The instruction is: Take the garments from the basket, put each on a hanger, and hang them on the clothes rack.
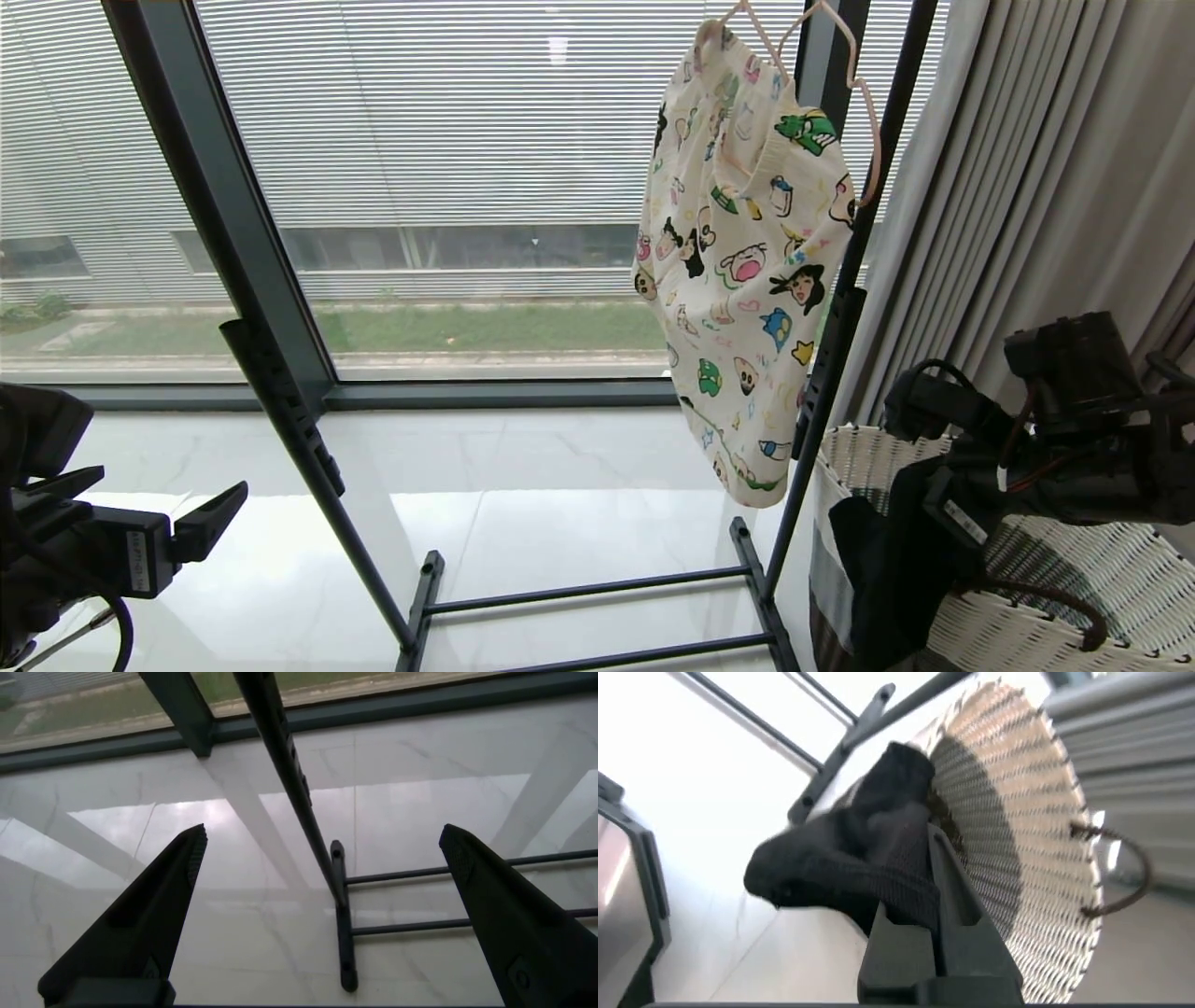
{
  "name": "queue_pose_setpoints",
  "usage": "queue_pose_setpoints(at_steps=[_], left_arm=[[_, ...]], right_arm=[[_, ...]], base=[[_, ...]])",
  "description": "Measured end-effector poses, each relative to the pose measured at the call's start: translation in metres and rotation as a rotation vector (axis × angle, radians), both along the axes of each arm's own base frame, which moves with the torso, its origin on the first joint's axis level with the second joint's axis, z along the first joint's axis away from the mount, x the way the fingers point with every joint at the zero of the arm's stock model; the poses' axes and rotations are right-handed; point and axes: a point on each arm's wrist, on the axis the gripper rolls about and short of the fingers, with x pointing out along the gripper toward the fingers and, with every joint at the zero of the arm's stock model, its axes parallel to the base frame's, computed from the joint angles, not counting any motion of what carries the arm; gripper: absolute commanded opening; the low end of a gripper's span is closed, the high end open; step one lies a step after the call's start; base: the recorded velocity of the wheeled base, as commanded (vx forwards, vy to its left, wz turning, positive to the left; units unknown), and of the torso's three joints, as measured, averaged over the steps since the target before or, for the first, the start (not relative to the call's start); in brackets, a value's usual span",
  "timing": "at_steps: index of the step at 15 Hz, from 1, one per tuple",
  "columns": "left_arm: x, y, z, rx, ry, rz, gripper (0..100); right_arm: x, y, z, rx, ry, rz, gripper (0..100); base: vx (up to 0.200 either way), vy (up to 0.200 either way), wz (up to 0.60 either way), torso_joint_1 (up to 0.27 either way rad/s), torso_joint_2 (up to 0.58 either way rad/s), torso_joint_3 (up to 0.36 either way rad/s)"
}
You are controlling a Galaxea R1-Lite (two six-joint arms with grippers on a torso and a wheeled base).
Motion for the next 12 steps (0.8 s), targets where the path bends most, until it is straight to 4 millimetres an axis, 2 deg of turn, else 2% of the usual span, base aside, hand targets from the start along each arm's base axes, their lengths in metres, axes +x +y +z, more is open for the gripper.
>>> queue_pose_setpoints(at_steps=[4, 7, 10, 12], left_arm=[[0.000, -0.001, 0.002, 0.001, -0.009, -0.008, 100], [0.000, -0.003, 0.003, 0.001, -0.016, -0.026, 100], [0.001, -0.010, 0.006, -0.016, -0.025, -0.078, 100], [0.003, -0.025, 0.010, -0.065, -0.043, -0.178, 100]], right_arm=[[-0.006, 0.011, 0.038, 0.034, -0.078, 0.050, 0], [-0.007, 0.017, 0.056, 0.048, -0.108, 0.070, 0], [-0.008, 0.023, 0.067, 0.063, -0.126, 0.089, 0], [-0.009, 0.030, 0.072, 0.101, -0.132, 0.090, 0]], base=[[-0.200, 0.000, 0.00, 0.000, 0.00, 0.004], [-0.200, 0.000, 0.00, 0.004, 0.00, 0.001], [0.000, 0.000, 0.00, 0.000, 0.00, 0.000], [0.000, 0.000, 0.00, 0.000, 0.00, 0.000]])
